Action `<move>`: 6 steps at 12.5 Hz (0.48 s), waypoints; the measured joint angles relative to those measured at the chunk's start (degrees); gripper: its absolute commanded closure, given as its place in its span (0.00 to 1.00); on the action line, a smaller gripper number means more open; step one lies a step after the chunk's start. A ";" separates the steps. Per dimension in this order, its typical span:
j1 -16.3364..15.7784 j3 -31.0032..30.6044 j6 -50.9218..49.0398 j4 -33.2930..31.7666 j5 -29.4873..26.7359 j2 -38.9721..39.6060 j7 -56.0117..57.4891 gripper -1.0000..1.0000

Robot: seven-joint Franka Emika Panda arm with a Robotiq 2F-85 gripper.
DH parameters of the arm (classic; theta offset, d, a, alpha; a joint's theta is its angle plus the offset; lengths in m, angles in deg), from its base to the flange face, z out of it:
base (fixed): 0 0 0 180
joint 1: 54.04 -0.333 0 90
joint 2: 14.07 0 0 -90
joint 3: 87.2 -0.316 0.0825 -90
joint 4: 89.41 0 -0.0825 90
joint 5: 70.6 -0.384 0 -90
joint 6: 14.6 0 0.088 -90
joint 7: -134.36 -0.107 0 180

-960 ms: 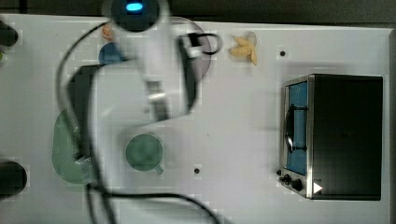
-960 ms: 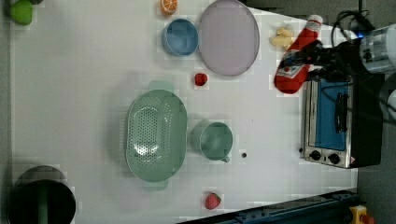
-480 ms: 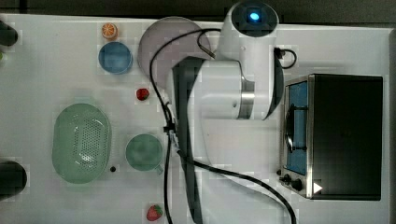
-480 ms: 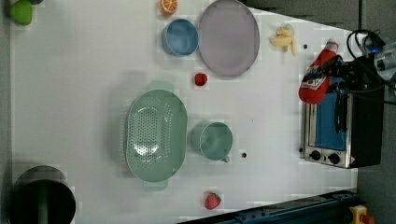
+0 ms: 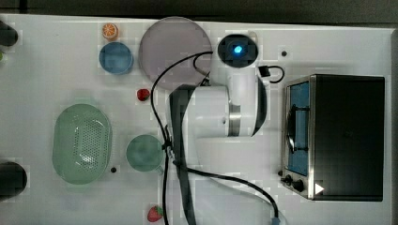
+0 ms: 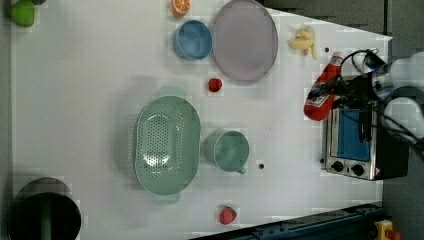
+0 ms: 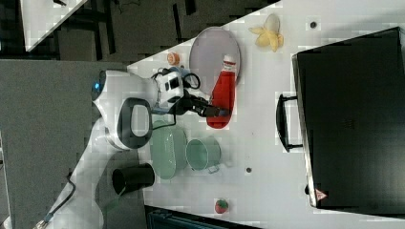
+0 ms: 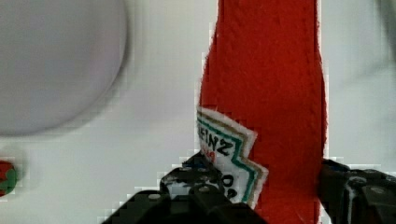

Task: Pick ketchup from strainer and place it on the table

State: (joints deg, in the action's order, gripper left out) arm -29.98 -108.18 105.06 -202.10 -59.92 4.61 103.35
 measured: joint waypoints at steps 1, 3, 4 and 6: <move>-0.71 0.10 1.23 -1.68 -0.20 0.00 0.31 0.40; -1.90 0.25 4.73 -4.81 -0.10 0.48 0.38 0.40; -2.15 0.31 7.47 -6.38 0.06 0.92 0.39 0.40; -2.15 0.38 10.24 -9.06 0.34 2.35 0.46 0.40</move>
State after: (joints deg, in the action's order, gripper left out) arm -32.13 -107.80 115.30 -211.16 -59.58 6.96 103.81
